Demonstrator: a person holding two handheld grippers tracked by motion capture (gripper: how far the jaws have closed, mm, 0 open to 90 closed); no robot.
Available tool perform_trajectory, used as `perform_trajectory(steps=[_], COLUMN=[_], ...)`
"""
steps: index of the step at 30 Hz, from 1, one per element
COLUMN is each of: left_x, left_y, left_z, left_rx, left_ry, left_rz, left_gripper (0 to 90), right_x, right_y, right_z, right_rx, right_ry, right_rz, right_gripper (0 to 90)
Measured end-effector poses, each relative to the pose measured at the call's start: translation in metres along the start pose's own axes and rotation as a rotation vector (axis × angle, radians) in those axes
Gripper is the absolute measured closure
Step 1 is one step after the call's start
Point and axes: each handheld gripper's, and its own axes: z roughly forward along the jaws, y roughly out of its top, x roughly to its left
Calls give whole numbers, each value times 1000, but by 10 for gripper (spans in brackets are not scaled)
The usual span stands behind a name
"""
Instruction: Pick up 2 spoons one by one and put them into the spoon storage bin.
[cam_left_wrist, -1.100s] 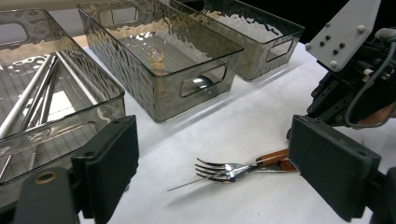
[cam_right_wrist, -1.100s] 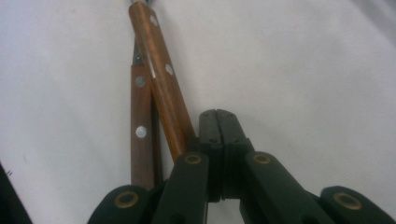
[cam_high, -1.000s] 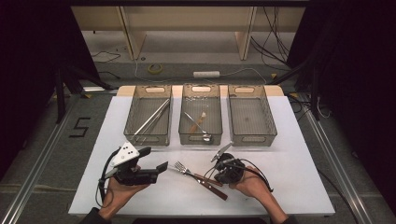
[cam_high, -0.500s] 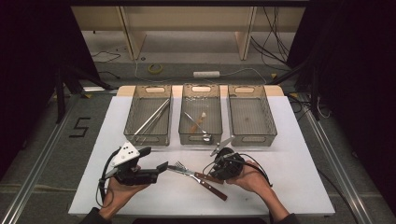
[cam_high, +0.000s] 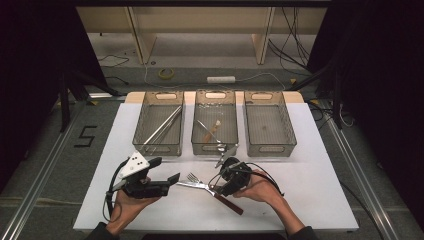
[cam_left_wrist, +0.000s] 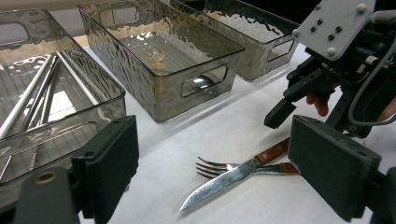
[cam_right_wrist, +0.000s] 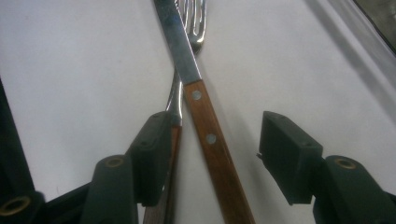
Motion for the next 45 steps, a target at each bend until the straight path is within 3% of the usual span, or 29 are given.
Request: perform_trajectory(steps=[8, 17, 38, 45], left_x=[0, 0, 1, 0], left_y=[0, 0, 1, 1], left_z=[0, 0, 1, 1], left_rx=[0, -2, 0, -3], left_ry=[0, 0, 1, 2], left_rz=[0, 0, -3, -9], left_gripper=[160, 160, 159, 160], right_x=[-2, -3, -2, 2], right_y=[4, 5, 7, 8], right_z=[10, 11, 14, 16], right_rx=[45, 73, 108, 119], right_ry=[-6, -19, -8, -33], right_rz=[-18, -24, -72, -126], right_gripper=[393, 407, 561, 639])
